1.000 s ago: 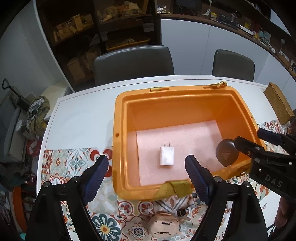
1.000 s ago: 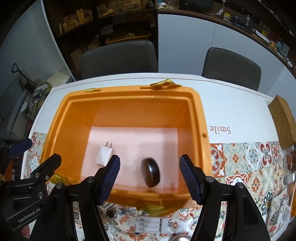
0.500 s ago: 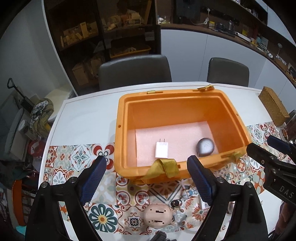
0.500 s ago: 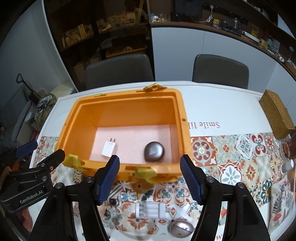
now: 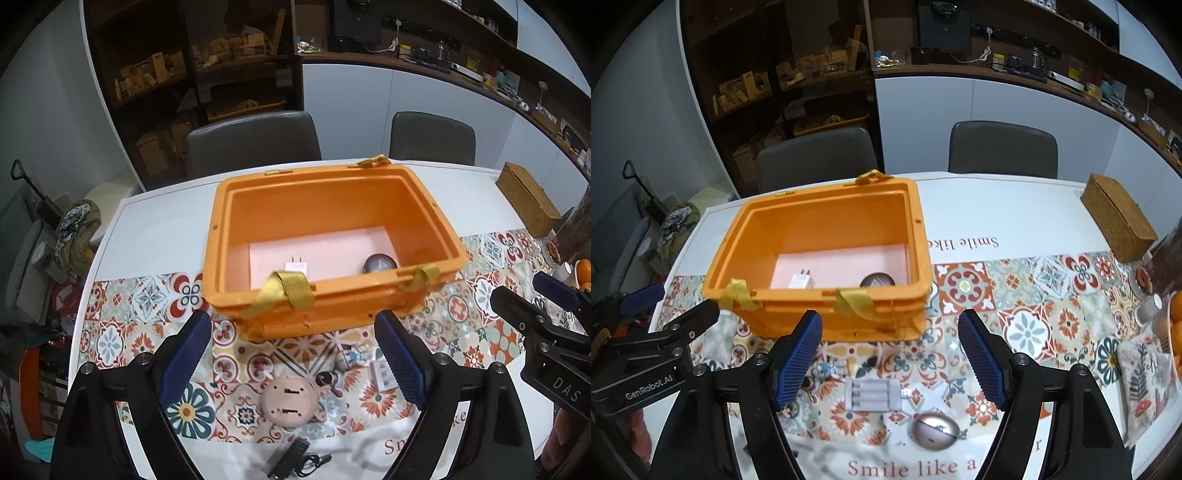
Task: Organize rigid objects
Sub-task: 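Withdraw both grippers from the orange crate back over the table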
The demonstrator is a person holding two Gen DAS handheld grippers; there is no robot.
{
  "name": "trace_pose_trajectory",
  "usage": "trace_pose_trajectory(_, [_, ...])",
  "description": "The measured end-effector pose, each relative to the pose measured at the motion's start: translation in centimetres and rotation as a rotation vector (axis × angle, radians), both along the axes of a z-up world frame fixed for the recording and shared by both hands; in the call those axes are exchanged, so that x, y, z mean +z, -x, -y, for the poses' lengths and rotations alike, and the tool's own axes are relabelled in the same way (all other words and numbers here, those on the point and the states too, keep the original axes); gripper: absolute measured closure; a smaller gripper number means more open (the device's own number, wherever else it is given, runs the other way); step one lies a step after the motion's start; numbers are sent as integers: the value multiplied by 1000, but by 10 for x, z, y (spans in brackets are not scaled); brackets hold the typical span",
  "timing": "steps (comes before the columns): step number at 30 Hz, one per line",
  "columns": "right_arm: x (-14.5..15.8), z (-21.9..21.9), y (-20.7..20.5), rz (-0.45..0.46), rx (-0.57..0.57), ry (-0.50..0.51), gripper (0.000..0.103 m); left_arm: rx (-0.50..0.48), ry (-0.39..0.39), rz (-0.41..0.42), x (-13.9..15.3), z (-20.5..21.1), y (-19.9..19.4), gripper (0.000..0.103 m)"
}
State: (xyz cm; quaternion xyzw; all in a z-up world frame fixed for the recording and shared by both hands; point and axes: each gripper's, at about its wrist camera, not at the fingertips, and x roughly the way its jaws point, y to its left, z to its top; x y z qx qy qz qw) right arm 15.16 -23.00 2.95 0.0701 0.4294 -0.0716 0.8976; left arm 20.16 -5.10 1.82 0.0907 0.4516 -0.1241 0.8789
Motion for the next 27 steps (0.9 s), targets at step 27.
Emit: trace_pose_trajectory(27, [-83,22,54,-157,-41,-42,27,-9,-70,-190,-83,28,42,12])
